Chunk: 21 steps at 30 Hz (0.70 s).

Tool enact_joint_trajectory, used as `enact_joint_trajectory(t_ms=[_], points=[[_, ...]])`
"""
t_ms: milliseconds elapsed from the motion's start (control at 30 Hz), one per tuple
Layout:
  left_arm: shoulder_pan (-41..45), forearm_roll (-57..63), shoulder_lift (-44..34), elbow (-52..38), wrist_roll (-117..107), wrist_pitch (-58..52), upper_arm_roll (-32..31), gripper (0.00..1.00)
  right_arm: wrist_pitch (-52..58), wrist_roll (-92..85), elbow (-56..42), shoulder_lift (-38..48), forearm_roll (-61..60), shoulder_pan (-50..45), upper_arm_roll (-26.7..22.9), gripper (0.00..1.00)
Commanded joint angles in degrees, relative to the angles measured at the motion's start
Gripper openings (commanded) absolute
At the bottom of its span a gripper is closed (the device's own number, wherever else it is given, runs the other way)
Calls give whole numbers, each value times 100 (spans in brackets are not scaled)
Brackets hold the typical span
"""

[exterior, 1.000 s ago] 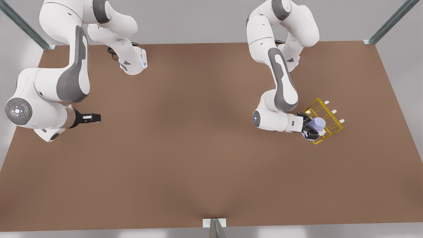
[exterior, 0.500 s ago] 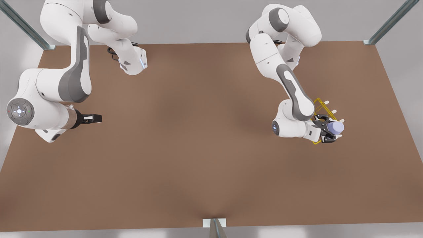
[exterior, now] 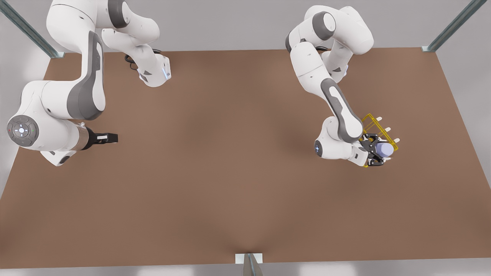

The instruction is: Place the cup on the cup holder

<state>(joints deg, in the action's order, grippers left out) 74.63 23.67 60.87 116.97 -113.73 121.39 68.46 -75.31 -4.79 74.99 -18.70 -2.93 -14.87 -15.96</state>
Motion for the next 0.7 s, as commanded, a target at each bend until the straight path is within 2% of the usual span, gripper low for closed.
enact_joint_trajectory(t_ms=[0,133,167,200,233,267,300,333,400,433,467,500,533,567,600,633,667], points=[[-1,6,-5,1,-202,42,-8,98,-1,-31,-2,7,-15,2,-3,100],[34,24,-66,1,-97,25,53,100,-1,-40,-2,7,-15,11,-3,100],[191,24,-303,-8,262,-19,228,100,-1,-40,-2,7,-15,11,-3,100],[719,-46,-979,-95,606,-536,528,100,-1,-40,-2,7,-6,11,-3,100],[860,-800,-1569,-1008,1790,-2134,431,100,-1,-40,-2,7,-6,11,-3,100],[843,-2374,-1561,-2467,4399,-3901,458,100,-1,-40,-11,7,-6,11,-3,100],[825,-2840,-1561,-3627,7097,-4799,484,100,-1,-40,-11,7,-6,11,-3,100],[571,-3420,-1561,-4593,9590,-5468,791,100,-1,-22,-11,7,12,2,-3,100],[167,-4185,-1893,-4886,12461,-5591,888,100,8,4,-20,16,12,2,-3,100],[-913,-5109,-2017,-5202,12841,-6074,599,100,8,13,-55,16,12,2,-3,100],[-1766,-4943,-2614,-5343,12771,-6145,-586,100,8,13,-55,16,12,2,-3,100],[-2803,-3811,-3291,-5352,12306,-5970,-2606,100,8,13,-55,16,12,2,-3,100],[-4165,-2623,-3687,-5343,11402,-5802,-5085,100,8,4,-55,16,20,2,-3,100],[-5466,-2393,-3819,-5325,10434,-5793,-6871,100,8,4,-55,16,20,2,-3,100],[-5792,-2411,-3950,-5212,10178,-5741,-7118,100,8,4,-46,7,12,2,-3,100],[-5846,-2420,-4617,-4519,10458,-5189,-7110,100,8,4,-46,7,12,2,-3,100],[-5846,-2411,-4760,-4455,11346,-5327,-7084,100,8,4,-46,7,12,2,-3,100]])
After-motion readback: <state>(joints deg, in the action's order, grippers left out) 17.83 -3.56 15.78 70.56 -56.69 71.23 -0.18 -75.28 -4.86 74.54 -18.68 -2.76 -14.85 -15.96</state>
